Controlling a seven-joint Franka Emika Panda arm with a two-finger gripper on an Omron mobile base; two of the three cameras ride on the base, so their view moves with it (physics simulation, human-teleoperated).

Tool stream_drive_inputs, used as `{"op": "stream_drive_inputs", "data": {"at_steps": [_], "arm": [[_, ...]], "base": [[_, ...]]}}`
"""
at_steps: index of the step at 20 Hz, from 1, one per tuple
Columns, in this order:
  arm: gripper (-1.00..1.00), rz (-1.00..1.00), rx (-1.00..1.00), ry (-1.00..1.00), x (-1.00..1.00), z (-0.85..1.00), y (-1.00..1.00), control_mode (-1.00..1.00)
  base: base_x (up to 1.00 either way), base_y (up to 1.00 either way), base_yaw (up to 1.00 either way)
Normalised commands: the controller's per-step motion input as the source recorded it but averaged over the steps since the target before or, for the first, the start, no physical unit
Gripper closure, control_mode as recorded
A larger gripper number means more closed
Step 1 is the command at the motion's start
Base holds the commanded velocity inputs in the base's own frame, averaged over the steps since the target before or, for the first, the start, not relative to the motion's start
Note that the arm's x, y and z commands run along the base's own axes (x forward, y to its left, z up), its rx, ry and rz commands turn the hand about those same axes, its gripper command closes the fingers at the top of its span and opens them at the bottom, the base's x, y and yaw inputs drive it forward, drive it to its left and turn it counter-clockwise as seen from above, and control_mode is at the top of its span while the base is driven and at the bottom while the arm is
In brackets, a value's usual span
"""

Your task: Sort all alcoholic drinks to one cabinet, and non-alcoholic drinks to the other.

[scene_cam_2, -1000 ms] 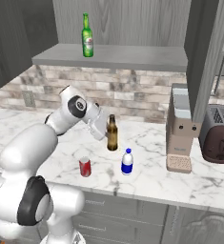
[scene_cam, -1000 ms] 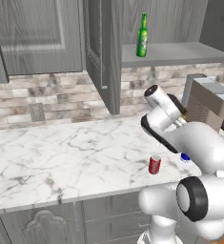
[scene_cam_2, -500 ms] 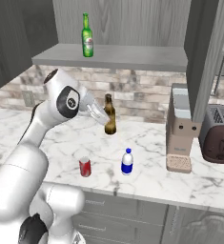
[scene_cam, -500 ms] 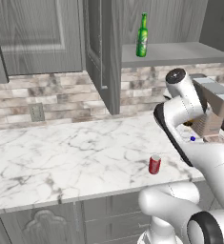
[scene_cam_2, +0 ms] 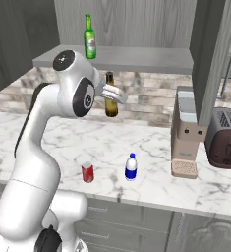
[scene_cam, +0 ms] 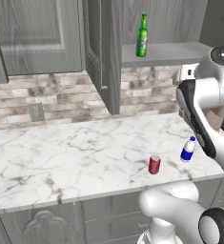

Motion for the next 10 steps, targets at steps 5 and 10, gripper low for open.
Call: {"op": "stream_drive_inputs", "data": {"at_steps": [5, 10], "arm": [[1.0, 0.35, -0.11, -0.02, 0.07, 0.96, 0.23, -1.0], [1.0, 0.2, -0.09, -0.02, 0.39, 0.69, 0.35, -1.0]], "base": [[0.0, 0.0, 0.0], [0.0, 0.0, 0.0]]}}
